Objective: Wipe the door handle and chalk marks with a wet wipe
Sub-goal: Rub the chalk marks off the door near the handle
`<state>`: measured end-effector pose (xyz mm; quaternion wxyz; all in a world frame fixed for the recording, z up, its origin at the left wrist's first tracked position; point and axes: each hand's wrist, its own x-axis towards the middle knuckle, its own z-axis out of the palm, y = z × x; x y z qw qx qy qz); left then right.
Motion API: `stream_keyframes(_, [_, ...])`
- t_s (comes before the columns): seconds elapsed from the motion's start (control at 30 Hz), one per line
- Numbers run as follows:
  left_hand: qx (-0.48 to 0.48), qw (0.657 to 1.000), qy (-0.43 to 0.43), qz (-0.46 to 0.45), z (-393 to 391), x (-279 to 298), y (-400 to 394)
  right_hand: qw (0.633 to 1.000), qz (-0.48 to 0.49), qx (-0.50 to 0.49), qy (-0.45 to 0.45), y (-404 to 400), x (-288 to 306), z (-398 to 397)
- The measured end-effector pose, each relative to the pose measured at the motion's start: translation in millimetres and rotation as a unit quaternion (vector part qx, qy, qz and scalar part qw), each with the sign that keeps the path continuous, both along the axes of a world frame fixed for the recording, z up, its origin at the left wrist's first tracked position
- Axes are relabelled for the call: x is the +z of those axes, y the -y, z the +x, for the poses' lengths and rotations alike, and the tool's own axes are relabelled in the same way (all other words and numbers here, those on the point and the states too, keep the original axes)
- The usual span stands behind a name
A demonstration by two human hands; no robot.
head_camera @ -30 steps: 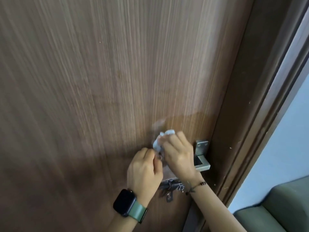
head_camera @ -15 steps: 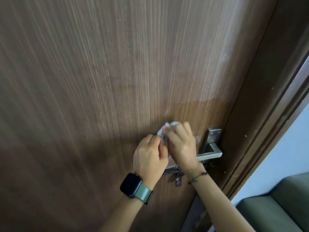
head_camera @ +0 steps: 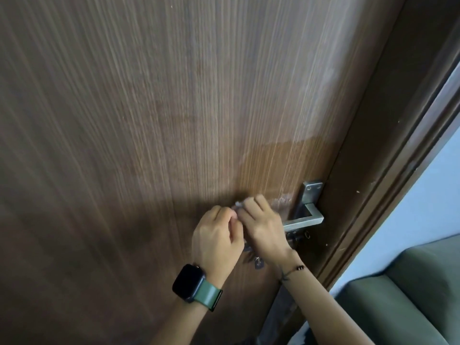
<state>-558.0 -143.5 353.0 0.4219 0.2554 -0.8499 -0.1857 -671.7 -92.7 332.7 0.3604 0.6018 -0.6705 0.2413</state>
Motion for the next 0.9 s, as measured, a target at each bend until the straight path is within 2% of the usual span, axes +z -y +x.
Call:
stream_keyframes(0.07, [-0.002, 1.000, 0.006, 0.001, 2.9, -3.6, 0.3, 0.999, 0.034, -0.016, -0.006, -8.8, -8.6, -4.1])
stream_keyframes(0.1, [0.000, 1.000, 0.006, 0.003, 3.9, -4.9, 0.6, 1.000, 0.019, -0.016, 0.009, -11.3, -2.1, -5.4])
stream_keyframes(0.2, [-0.001, 1.000, -0.006, 0.018, 3.7, -3.3, 0.7, 0.987, -0.144, 0.005, 0.065, -6.4, 47.8, -8.0])
stream_keyframes(0.27, [-0.002, 1.000, -0.014, 0.020, 1.4, -1.8, -0.1, 0.977, -0.205, 0.017, 0.060, 3.9, 80.7, -7.0])
stream_keyframes(0.33, [0.000, 1.000, -0.011, 0.021, 0.4, -2.6, -0.2, 0.981, -0.188, 0.015, 0.051, 16.4, 84.8, -0.7])
stream_keyframes(0.4, [0.004, 1.000, 0.002, 0.017, 1.5, -5.7, 0.3, 0.989, -0.142, 0.004, 0.044, 17.7, 59.7, 8.3])
stream_keyframes(0.53, [-0.001, 1.000, 0.010, -0.002, 7.6, -10.7, 1.8, 0.996, 0.022, -0.082, 0.018, -6.3, -4.6, 6.5])
stream_keyframes(0.57, [-0.004, 1.000, 0.007, -0.006, 8.7, -11.2, 2.7, 0.994, 0.021, -0.102, 0.041, -11.3, -7.1, 1.2])
stream_keyframes(0.63, [-0.006, 1.000, 0.005, -0.005, 9.0, -11.1, 4.2, 0.981, -0.054, -0.124, 0.139, -18.6, 4.5, -11.4])
stream_keyframes(0.7, [-0.004, 1.000, 0.006, -0.001, 7.1, -10.6, 4.4, 0.947, -0.160, -0.147, 0.236, -23.7, 26.3, -29.7])
stream_keyframes(0.77, [-0.005, 1.000, 0.005, 0.004, 3.8, -10.2, 2.5, 0.912, -0.211, -0.176, 0.304, -23.3, 39.8, -42.1])
stream_keyframes(0.83, [-0.008, 1.000, 0.006, 0.007, -0.5, -10.1, -0.1, 0.901, -0.227, -0.185, 0.321, -13.7, 38.7, -33.1])
stream_keyframes(0.9, [-0.013, 1.000, 0.010, 0.013, -6.1, -10.0, -2.8, 0.924, -0.193, -0.172, 0.283, -2.2, 24.6, -9.1])
